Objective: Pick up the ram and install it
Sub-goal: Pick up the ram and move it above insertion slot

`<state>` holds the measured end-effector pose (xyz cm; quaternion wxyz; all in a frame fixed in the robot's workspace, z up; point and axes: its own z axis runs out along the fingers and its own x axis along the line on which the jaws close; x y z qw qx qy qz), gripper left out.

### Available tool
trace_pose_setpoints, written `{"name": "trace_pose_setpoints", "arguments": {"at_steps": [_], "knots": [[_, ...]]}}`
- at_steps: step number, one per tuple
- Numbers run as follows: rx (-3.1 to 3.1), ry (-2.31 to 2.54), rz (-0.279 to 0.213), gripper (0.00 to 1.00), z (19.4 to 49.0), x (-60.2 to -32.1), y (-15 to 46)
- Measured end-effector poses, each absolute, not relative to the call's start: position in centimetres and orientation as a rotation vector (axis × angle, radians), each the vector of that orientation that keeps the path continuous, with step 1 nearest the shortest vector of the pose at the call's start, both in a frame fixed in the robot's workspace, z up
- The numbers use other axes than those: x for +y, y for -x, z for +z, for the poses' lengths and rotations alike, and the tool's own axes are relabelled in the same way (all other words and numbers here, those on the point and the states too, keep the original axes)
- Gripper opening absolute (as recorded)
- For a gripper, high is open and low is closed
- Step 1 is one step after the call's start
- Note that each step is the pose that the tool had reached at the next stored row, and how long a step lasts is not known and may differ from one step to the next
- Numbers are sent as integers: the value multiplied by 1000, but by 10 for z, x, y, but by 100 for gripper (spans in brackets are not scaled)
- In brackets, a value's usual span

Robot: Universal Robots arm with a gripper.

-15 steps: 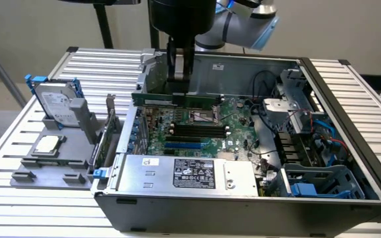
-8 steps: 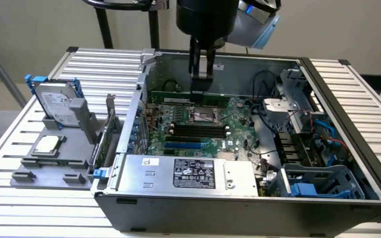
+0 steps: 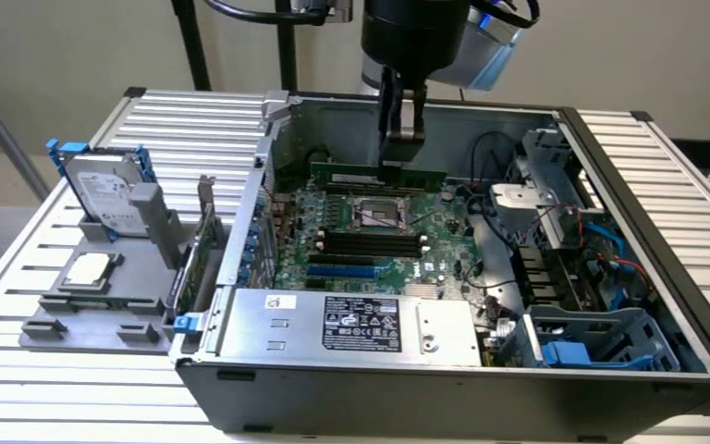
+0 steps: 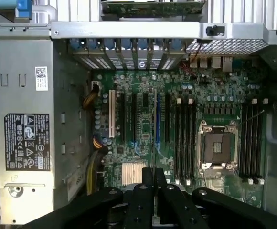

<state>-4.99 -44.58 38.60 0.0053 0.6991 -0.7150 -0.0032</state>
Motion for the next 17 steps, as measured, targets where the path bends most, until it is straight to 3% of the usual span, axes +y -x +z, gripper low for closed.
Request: {"name": "trace_pose_setpoints", "arguments": {"at_steps": [9, 17], "knots": [[-2236, -2187, -5, 13, 380, -411, 34], [-2236, -2186, -4, 13, 380, -410, 33]]}}
